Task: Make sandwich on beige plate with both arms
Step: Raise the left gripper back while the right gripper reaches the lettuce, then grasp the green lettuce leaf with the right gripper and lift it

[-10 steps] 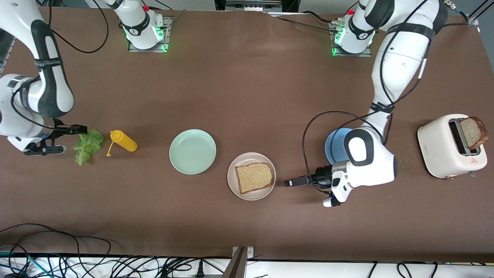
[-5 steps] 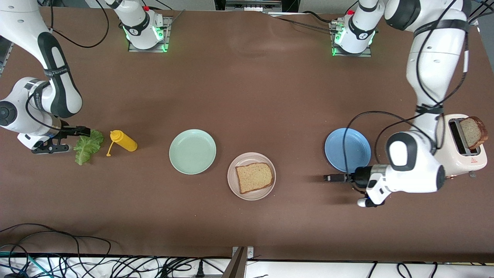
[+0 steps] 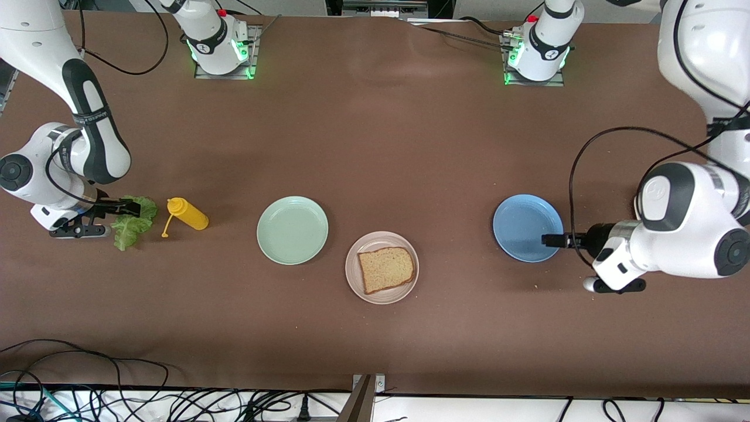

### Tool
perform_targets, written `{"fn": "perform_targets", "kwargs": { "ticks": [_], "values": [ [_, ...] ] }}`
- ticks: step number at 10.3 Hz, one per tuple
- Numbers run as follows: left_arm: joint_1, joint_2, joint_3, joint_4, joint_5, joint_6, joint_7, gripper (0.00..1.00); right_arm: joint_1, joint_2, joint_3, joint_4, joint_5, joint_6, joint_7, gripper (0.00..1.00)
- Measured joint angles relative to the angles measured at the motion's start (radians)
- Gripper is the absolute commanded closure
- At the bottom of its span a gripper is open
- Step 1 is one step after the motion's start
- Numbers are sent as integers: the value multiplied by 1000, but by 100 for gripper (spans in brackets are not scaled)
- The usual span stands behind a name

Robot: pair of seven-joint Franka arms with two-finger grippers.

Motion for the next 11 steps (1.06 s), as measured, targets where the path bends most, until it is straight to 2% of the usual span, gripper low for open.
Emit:
{"fn": "perform_targets", "kwargs": {
  "ticks": [1,3,6,7,11],
  "values": [
    [-1,-28,0,0,59,-56,-3,0,0,9,1,0,21,0,0,9],
    [1,-74,4,0,131,-153,-7,0,0,23,1,0,44,2,0,40],
    [37,-163,14,-21,159,-219,-7,0,0,24,3,0,53,2,0,89],
    [44,-205,16,-43,159,-225,-7,0,0,24,4,0,55,2,0,100],
    [35,-404,26,-190,160,-201,-11,0,-1,21,3,2,55,2,0,100]
  ]
}}
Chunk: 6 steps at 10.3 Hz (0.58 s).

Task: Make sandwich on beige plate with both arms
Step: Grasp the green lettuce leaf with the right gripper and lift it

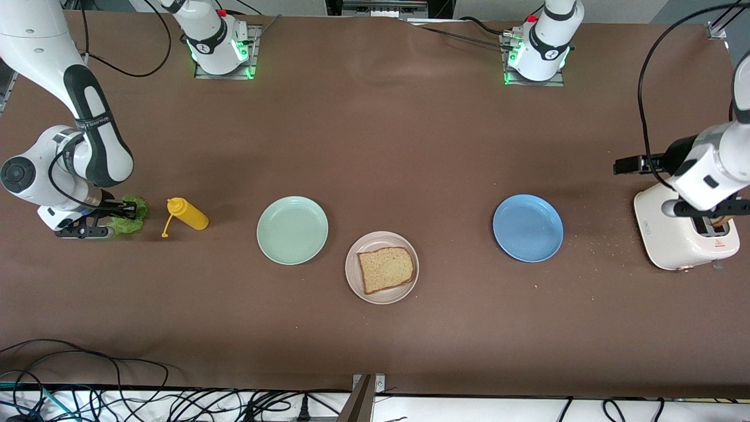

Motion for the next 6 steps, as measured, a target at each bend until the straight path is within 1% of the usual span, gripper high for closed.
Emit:
{"fn": "perform_targets", "kwargs": {
  "ticks": [1,3,4,6],
  "values": [
    [0,-26,3,-25,0,19,-1,0,0,-1,0,1,0,0,0,100],
    [2,-47,10,-41,0,32,-15,0,1,-21,5,16,0,-26,0,100],
    [2,-54,15,-41,0,34,-29,0,3,-46,14,43,0,-93,0,100],
    [2,-70,21,-41,0,36,-38,0,7,-111,44,166,1,-351,20,100]
  ]
}}
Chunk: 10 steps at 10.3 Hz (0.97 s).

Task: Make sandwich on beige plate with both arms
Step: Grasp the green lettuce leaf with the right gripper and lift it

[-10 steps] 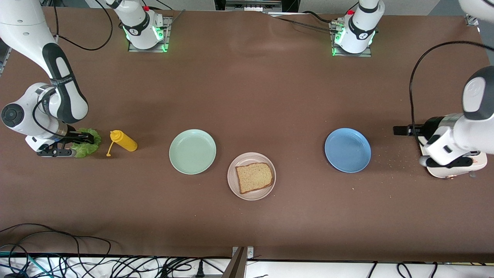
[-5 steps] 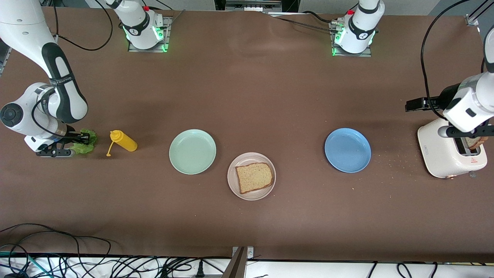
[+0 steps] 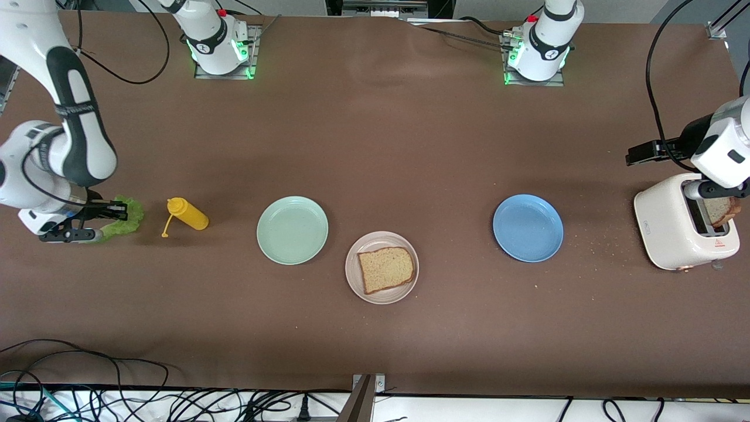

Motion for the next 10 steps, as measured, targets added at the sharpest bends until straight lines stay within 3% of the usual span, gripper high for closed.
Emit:
{"fn": "perform_targets", "kwargs": {
  "ticks": [2,4,7,10],
  "values": [
    [-1,-21,0,0,0,2,-2,0,13,-31,49,184,2,-279,90,100],
    [-3,-34,-1,0,0,7,-2,0,59,-32,109,315,5,-417,214,100],
    [-6,-34,-3,0,0,37,14,0,191,-21,212,376,8,-433,420,100],
    [-6,-34,-3,-1,0,48,55,0,346,31,289,392,8,-324,514,100]
  ]
}}
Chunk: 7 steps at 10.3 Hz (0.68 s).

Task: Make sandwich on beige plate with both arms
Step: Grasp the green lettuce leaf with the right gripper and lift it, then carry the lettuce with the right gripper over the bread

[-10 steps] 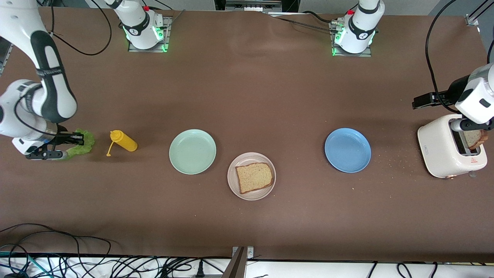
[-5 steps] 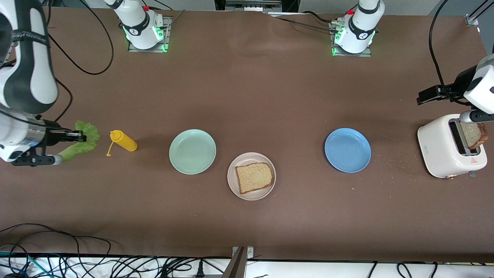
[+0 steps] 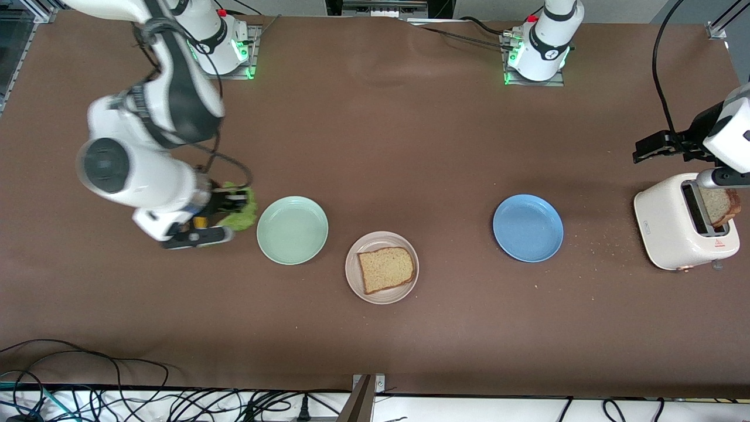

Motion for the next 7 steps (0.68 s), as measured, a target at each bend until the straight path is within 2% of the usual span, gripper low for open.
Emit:
{"fn": "perform_targets", "kwargs": {
  "ticks": [4,7],
  "values": [
    [0,2,-1,-1,0,7,10,0,150,117,2,11,-1,222,71,100],
    [-5,9,-3,-1,-1,7,17,0,182,220,2,132,-1,250,357,100]
  ]
}}
